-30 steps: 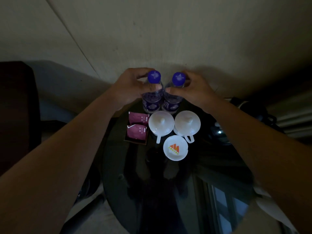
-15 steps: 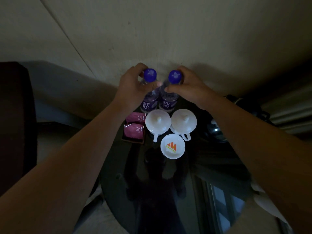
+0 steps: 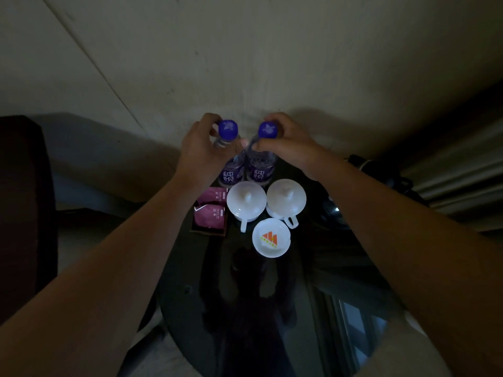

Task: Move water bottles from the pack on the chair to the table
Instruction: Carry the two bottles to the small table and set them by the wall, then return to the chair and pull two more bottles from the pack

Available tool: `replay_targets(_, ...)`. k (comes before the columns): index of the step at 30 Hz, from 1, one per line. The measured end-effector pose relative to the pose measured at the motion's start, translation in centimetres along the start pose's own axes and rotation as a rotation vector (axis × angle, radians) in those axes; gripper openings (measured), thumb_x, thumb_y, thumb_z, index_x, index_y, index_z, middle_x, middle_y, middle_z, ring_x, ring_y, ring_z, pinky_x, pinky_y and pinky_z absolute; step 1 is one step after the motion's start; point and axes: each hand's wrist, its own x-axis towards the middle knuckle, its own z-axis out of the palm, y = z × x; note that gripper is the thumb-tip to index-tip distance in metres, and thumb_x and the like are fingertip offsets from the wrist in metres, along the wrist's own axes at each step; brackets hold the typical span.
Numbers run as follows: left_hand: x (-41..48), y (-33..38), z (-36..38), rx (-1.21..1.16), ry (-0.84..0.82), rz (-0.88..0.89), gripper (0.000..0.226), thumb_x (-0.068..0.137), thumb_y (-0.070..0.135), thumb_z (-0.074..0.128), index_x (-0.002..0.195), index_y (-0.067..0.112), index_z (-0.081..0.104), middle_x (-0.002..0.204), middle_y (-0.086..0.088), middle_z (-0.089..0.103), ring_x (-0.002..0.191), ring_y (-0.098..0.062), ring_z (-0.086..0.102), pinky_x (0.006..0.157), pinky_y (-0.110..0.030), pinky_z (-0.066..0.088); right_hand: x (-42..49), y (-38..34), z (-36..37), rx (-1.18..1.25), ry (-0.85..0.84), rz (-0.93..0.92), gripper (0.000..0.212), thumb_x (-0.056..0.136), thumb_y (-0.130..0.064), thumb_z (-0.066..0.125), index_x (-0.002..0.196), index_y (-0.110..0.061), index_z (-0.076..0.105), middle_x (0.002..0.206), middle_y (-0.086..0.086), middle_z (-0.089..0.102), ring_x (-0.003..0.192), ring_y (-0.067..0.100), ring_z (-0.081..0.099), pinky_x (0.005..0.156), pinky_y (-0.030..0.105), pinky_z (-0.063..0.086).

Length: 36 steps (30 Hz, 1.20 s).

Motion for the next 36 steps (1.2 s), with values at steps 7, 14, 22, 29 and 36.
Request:
replay_targets(7, -0.8, 0.6, -0.8, -0.092, -0.035, -0.132, 0.061, 0.084, 0.055, 0.061, 0.133, 0.022, 0.044, 0.129, 0.0, 0.054, 0.112, -0.018, 0.053, 0.089, -0.034, 0.046, -2.2, -2.1, -1.9, 0.06, 0.091, 0.043, 0.052, 0.077, -0.03, 0.071, 0.125, -0.022, 0.053, 0.135, 0.004, 0.052, 0.12, 0.018, 0.051, 0.098, 0.034, 0.043)
replay_targets(14, -3.5, 5.8, -2.0, 0.107, 0.2, 0.15, 0.026, 0.093, 0.02, 0.054, 0.111, 0.003, 0.06, 0.111, -0.019, 0.063, 0.107, -0.032, 0.052, 0.089, -0.029, 0.035, -8.9, -4.9, -3.8, 0.064, 0.31, -0.056, 0.004, 0.084, -0.022, 0.063, 0.084, -0.022, 0.068, 0.078, -0.007, 0.063, 0.078, 0.011, 0.059, 0.072, 0.027, 0.045)
replay_targets(22, -15.2, 20.3, -1.2, 0.253, -0.213, 0.487, 0.043, 0.085, 0.038, 0.044, 0.113, 0.009, 0.062, 0.108, -0.013, 0.066, 0.101, -0.034, 0.059, 0.083, -0.046, 0.047, -25.5, -5.5, -5.4, -0.256, 0.448, -0.066, 0.039, 0.086, -0.052, 0.044, 0.094, -0.019, 0.062, 0.093, 0.002, 0.067, 0.092, 0.02, 0.062, 0.078, 0.03, 0.047)
replay_targets(29, -28.9, 30.4, 3.0, 0.413, -0.492, 0.543, 0.063, 0.089, 0.061, 0.042, 0.146, 0.034, 0.033, 0.152, -0.001, 0.038, 0.136, -0.029, 0.038, 0.105, -0.049, 0.037, -48.3, -2.4, -11.1, -0.599, 0.649, 0.296, 0.077, 0.084, -0.074, 0.018, 0.144, -0.028, 0.032, 0.154, 0.007, 0.031, 0.142, 0.033, 0.021, 0.113, 0.055, 0.017)
replay_targets(36, -46.6, 40.8, 8.3, 0.338, -0.673, 0.868, 0.063, 0.089, 0.063, 0.037, 0.138, 0.025, 0.047, 0.143, -0.002, 0.05, 0.127, -0.028, 0.048, 0.1, -0.042, 0.04, -74.4, 1.2, -10.1, -0.595, 1.095, 0.562, 0.073, 0.087, -0.07, 0.022, 0.138, -0.022, 0.042, 0.143, 0.011, 0.047, 0.137, 0.034, 0.032, 0.109, 0.051, 0.027)
